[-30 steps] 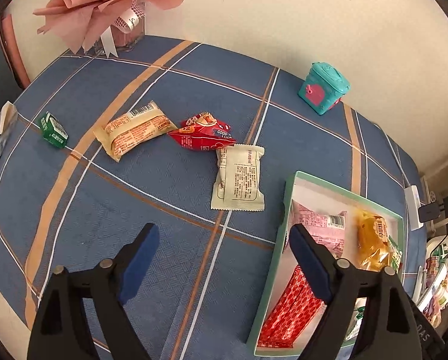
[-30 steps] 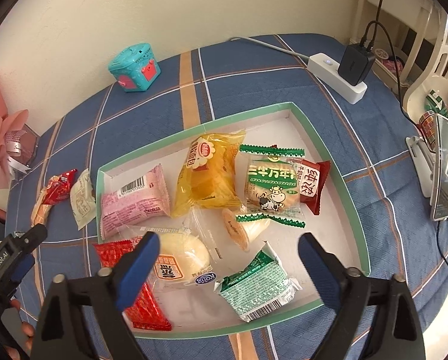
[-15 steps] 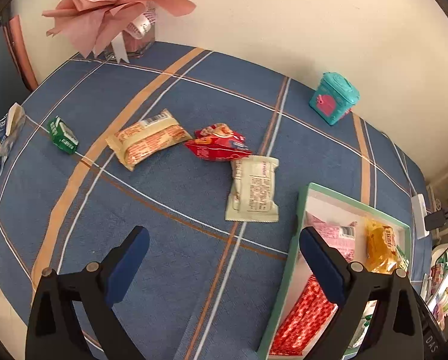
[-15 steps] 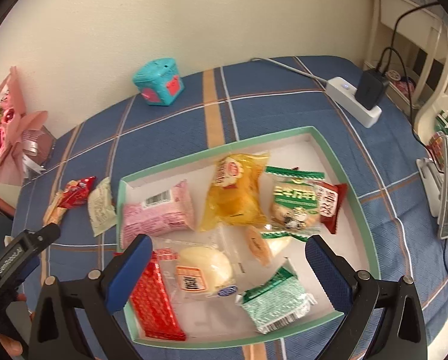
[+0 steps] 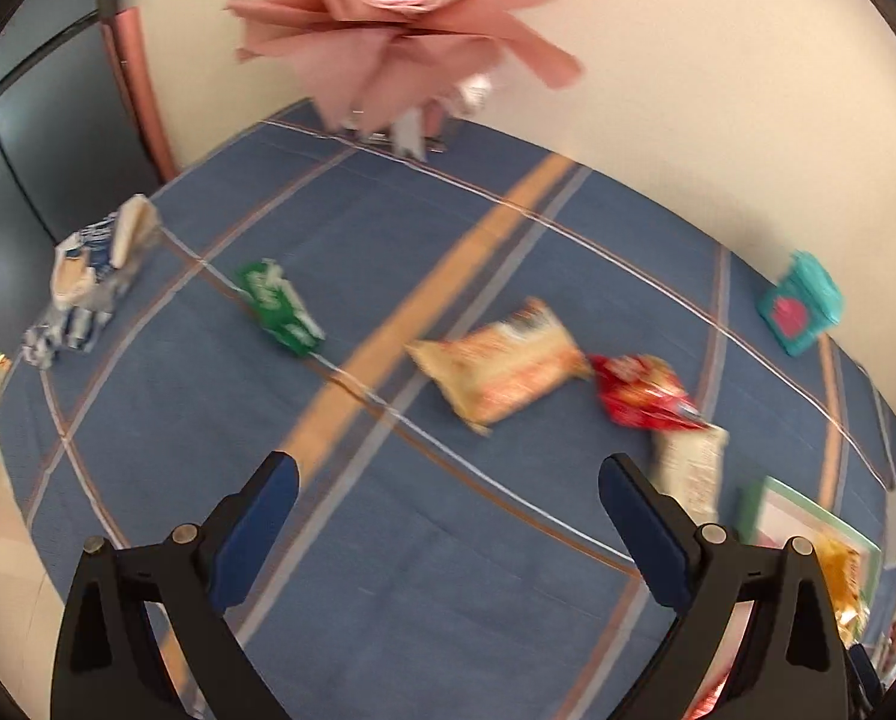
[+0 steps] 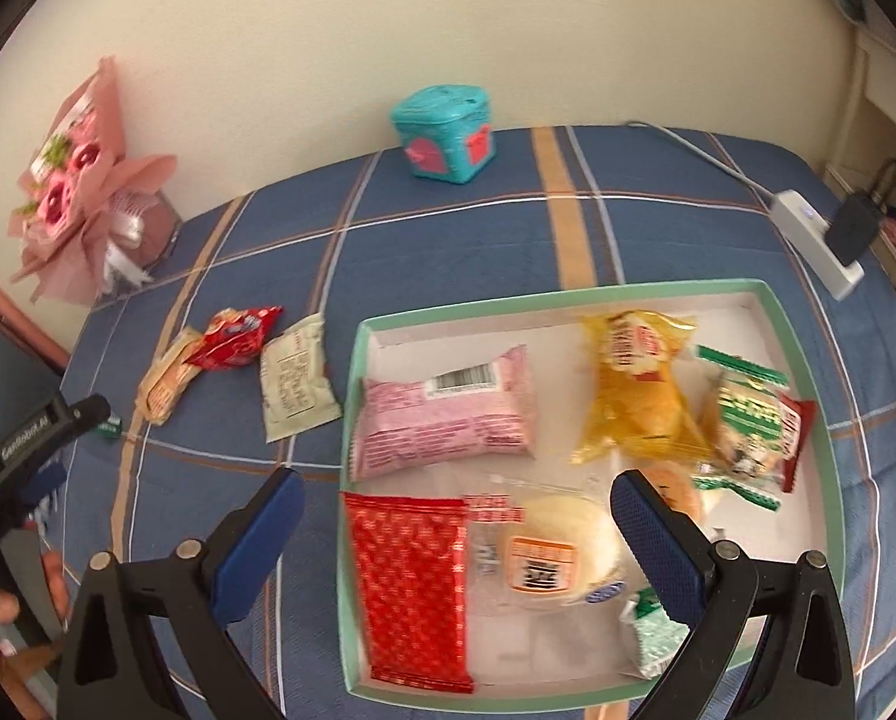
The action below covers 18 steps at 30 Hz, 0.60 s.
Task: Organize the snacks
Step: 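Move both grippers back toward the remaining snacks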
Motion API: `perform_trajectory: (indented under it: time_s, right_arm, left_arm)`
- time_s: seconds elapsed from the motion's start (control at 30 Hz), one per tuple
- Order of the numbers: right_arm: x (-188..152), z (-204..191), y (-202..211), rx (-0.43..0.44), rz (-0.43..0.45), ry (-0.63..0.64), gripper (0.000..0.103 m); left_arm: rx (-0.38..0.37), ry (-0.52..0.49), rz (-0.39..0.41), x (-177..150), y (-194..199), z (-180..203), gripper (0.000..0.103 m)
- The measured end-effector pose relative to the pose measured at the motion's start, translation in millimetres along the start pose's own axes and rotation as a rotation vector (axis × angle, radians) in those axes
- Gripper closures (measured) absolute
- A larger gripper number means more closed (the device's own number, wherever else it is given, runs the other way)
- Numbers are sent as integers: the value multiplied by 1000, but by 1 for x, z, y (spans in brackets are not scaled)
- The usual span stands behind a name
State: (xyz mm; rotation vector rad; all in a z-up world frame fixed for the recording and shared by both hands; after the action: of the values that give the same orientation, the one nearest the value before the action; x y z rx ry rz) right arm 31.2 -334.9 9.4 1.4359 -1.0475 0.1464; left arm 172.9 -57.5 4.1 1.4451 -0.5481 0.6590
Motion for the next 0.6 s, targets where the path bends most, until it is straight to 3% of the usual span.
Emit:
perform_trajectory:
  time_s: [0.2,0.4,0.6]
  right_arm:
    - [-2,-35,-6,59,6,61,0]
    - [3,-61,-10,65,22,115,0]
    - [11,-81,-26,85,10,111,0]
  left_arm:
    - [46,42,-18,10,-14,-36,3]
    - [16,118,-31,21,-28,-53,3]
    - [-20,95,-61,22,-46,-43,3]
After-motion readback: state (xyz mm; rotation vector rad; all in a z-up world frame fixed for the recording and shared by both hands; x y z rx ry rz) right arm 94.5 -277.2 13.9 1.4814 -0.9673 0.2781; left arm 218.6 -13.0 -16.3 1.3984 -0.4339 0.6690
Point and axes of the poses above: each gripper's, at about its wrist camera, not at the fingertips, and y roughly against the way its jaws point, z to its right, x to its top, the point moved 3 cm from there along -y, roughly the way its jaws point, and after that the axes turned 15 degrees about z, right-handed, at the moved point
